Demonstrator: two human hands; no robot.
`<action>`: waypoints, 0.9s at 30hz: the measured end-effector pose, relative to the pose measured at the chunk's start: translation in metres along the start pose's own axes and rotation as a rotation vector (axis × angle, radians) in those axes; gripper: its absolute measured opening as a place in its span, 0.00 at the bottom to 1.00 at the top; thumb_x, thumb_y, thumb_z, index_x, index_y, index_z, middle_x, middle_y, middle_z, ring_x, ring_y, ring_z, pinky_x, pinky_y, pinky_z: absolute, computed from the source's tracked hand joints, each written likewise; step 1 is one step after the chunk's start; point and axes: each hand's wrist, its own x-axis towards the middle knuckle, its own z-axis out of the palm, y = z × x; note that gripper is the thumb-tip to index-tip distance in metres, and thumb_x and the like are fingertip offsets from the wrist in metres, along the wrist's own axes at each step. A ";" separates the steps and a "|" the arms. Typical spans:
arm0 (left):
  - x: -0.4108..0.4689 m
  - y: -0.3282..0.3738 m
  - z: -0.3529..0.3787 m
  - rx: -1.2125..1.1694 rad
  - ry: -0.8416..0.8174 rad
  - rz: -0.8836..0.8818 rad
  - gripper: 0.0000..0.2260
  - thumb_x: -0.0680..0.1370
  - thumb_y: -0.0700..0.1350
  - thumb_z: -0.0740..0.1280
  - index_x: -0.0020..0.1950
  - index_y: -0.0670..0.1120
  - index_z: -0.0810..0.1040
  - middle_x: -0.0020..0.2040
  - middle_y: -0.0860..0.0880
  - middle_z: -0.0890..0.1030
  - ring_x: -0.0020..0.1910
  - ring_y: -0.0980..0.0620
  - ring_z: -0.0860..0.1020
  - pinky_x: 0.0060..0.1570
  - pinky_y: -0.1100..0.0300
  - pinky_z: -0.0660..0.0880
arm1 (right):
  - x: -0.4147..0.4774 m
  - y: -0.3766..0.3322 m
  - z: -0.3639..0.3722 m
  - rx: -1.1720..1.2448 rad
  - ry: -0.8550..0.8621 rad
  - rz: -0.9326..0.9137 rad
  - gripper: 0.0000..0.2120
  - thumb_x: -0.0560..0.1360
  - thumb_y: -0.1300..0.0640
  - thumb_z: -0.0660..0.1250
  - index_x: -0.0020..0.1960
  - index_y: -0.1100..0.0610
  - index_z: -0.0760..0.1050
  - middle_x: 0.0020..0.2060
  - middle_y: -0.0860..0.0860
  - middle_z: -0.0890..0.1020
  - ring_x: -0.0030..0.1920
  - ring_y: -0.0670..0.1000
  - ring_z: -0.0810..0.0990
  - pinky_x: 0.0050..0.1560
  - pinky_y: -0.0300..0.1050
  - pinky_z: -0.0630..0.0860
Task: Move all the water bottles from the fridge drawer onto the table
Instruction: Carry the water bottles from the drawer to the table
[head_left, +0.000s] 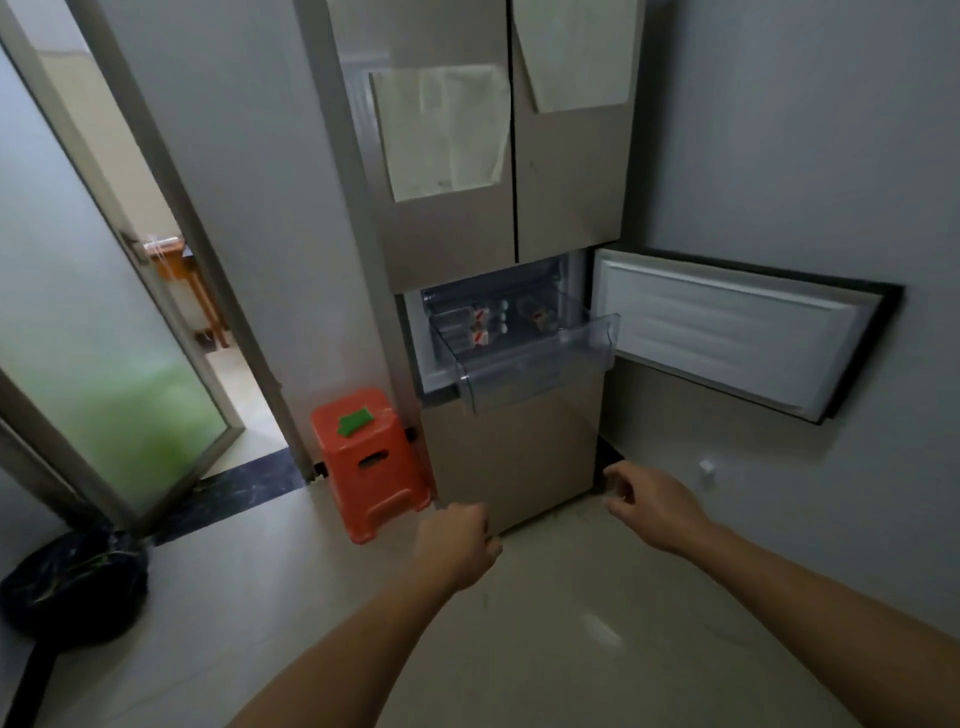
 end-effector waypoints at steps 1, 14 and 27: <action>0.023 0.002 -0.002 -0.005 -0.001 -0.005 0.10 0.75 0.52 0.61 0.49 0.46 0.75 0.49 0.45 0.80 0.48 0.43 0.79 0.45 0.53 0.74 | 0.023 0.008 -0.001 0.007 0.004 -0.005 0.21 0.75 0.47 0.66 0.66 0.51 0.72 0.46 0.48 0.79 0.44 0.49 0.77 0.43 0.45 0.73; 0.269 0.008 -0.034 -0.091 0.074 -0.080 0.11 0.76 0.53 0.61 0.50 0.47 0.75 0.51 0.45 0.80 0.50 0.43 0.79 0.47 0.53 0.75 | 0.285 0.055 -0.057 0.012 -0.012 -0.049 0.20 0.75 0.48 0.68 0.65 0.51 0.73 0.44 0.46 0.78 0.44 0.47 0.77 0.45 0.44 0.75; 0.482 -0.031 -0.028 -0.127 0.172 -0.026 0.11 0.79 0.52 0.60 0.55 0.46 0.75 0.54 0.46 0.76 0.52 0.47 0.76 0.47 0.54 0.74 | 0.498 0.077 -0.054 0.003 -0.051 -0.017 0.20 0.76 0.50 0.67 0.66 0.53 0.72 0.48 0.50 0.81 0.48 0.51 0.78 0.46 0.43 0.73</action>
